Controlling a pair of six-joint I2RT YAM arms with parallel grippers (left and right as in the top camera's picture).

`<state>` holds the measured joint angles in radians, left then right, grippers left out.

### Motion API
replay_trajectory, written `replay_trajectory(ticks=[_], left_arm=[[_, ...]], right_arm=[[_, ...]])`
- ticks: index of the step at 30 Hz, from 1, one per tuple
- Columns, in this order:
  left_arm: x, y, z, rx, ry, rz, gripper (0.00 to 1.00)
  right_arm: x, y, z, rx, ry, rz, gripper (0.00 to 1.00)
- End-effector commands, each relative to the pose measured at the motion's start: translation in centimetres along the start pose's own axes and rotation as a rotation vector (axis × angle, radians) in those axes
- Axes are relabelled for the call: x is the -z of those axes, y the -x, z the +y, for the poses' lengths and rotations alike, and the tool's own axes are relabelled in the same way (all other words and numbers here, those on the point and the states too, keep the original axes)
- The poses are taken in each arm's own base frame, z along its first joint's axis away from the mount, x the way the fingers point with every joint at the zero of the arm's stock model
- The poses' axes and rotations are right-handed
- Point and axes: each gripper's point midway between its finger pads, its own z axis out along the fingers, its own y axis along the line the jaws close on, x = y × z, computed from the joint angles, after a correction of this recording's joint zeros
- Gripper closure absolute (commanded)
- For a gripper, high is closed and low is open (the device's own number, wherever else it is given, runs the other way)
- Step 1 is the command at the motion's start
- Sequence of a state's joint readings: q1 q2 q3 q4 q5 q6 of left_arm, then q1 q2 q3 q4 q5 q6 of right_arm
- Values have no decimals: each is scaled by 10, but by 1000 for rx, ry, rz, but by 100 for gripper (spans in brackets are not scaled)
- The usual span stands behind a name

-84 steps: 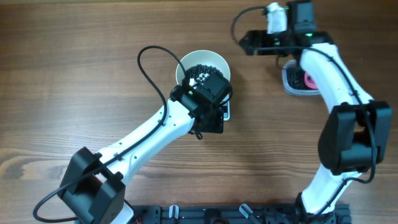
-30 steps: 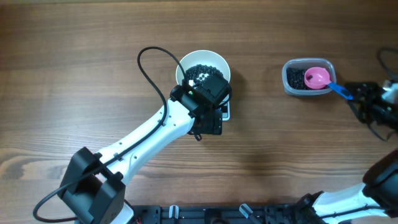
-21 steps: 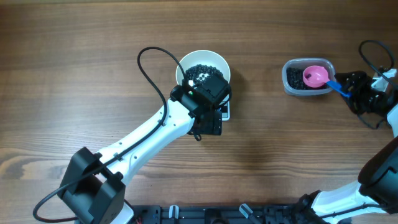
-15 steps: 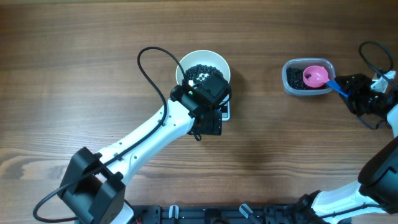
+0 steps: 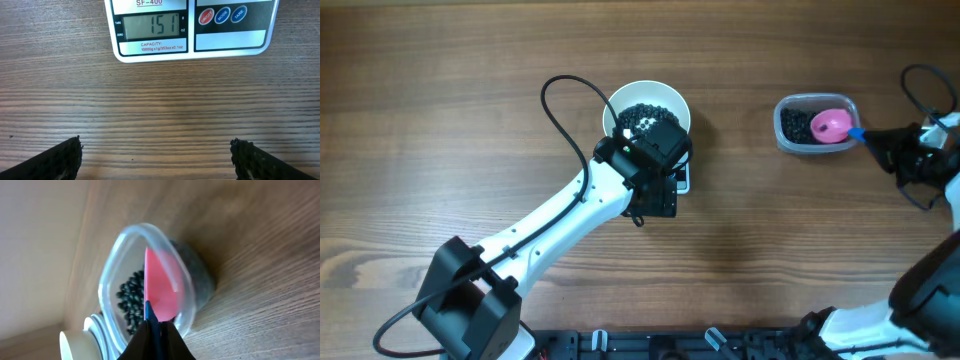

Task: Scoop item into bowl and weigh 150g on scale
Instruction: 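Carry the scoop left and dip it into the white bowl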

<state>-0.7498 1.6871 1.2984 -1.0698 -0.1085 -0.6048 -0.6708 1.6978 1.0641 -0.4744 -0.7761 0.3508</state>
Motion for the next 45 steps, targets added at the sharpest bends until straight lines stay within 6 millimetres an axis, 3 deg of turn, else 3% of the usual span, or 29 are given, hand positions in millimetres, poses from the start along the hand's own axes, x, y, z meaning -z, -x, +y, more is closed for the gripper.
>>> replay_trajectory(ticks=[1, 3, 7, 11, 15, 19, 22, 24, 26, 29, 30, 34, 36, 37, 40, 43, 45], left_arm=[[-4, 1, 5, 14, 25, -2, 0], [-4, 1, 5, 14, 25, -2, 0], [-4, 1, 5, 14, 25, -2, 0], [-4, 1, 5, 14, 25, -2, 0], [-4, 1, 5, 14, 25, -2, 0], [-4, 1, 5, 14, 25, -2, 0], [-4, 1, 5, 14, 25, -2, 0], [-4, 1, 5, 14, 25, -2, 0], [-4, 1, 5, 14, 25, -2, 0], [-4, 1, 5, 14, 25, -2, 0], [-4, 1, 5, 14, 25, -2, 0], [-4, 1, 5, 13, 26, -1, 0], [-4, 1, 5, 13, 26, -1, 0], [-4, 1, 5, 13, 26, -1, 0], [-4, 1, 5, 14, 25, -2, 0], [-4, 1, 5, 14, 25, -2, 0], [-4, 1, 5, 14, 25, -2, 0]], right_arm=[[39, 18, 45, 179, 27, -120, 96], [58, 11, 59, 283, 9, -147, 96], [79, -14, 55, 451, -170, -130, 96], [65, -31, 80, 828, -349, -72, 96], [56, -17, 101, 1136, -582, -151, 96], [53, -8, 148, 1692, -811, -177, 96], [49, -15, 177, 1882, -872, -207, 96], [44, -23, 182, 1911, -853, -200, 96], [40, -28, 184, 1833, -796, -227, 96], [14, -67, 189, 1577, -403, -181, 96], [7, -87, 203, 1506, -205, -153, 96], [12, -78, 253, 1485, -32, -327, 96], [14, -96, 284, 1501, 188, -339, 96], [11, -105, 288, 1464, 261, -305, 96], [-18, -149, 281, 1360, 438, -77, 96], [-59, -194, 259, 1331, 456, 132, 96], [-73, -206, 252, 1336, 457, 183, 96]])
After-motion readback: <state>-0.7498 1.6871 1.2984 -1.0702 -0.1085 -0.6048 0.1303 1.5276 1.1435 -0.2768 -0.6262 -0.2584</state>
